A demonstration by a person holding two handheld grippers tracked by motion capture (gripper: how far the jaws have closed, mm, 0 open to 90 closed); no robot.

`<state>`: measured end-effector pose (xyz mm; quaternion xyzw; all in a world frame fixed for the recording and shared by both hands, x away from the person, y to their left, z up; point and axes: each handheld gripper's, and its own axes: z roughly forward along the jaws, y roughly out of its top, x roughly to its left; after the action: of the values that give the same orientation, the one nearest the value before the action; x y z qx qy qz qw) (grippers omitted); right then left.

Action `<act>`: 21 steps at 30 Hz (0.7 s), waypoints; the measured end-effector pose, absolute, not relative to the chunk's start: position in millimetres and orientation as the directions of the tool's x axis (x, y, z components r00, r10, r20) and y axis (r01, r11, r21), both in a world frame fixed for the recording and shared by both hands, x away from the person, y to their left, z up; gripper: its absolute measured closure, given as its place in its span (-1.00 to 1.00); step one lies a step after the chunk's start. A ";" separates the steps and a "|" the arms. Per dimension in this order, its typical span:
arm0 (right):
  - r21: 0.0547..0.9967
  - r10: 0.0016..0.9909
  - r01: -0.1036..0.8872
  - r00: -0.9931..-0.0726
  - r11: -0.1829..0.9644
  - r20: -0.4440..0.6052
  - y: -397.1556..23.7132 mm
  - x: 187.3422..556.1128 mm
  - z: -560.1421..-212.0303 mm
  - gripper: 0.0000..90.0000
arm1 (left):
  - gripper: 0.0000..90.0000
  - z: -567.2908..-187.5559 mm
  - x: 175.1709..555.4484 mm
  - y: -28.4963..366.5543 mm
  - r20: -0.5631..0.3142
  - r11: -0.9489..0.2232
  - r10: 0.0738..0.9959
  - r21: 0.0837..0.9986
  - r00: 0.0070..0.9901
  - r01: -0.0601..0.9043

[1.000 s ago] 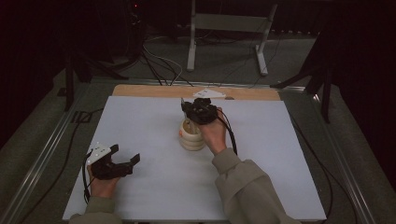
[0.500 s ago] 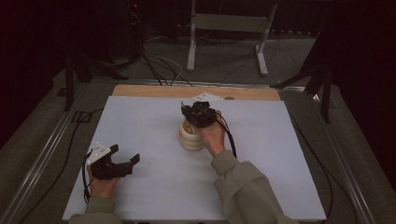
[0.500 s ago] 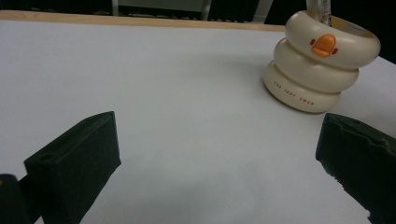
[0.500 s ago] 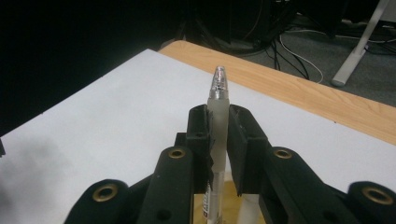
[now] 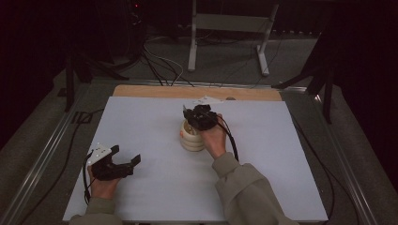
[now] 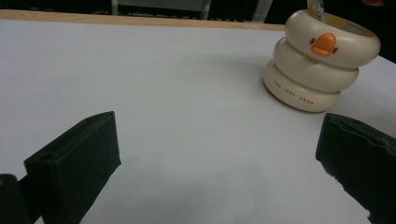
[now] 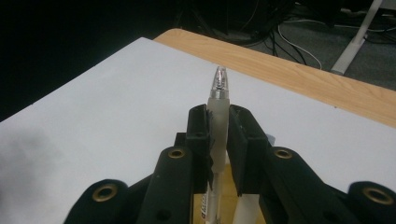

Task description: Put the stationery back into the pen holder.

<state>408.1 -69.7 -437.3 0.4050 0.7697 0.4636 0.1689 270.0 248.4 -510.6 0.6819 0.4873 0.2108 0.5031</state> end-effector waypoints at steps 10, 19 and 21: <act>0.844 0.782 0.483 -0.609 0.233 0.133 -71.9 407.0 -445.7 0.75 | -1.00 -510.6 270.1 248.5 -0.203 -0.019 0.877 0.892 0.436 0.452; 0.838 0.786 0.493 -0.603 0.234 0.135 -73.2 406.3 -451.8 0.73 | -1.00 -510.5 270.0 248.6 -0.202 -0.018 0.878 0.892 0.434 0.453; 0.839 0.786 0.491 -0.603 0.235 0.133 -73.9 406.2 -451.9 0.73 | -1.00 -510.5 269.9 248.6 -0.202 -0.019 0.878 0.891 0.435 0.453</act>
<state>406.2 -73.9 -451.9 0.4152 0.7690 0.4586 0.1609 269.9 248.6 -510.5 0.6819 0.4878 0.2114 0.5023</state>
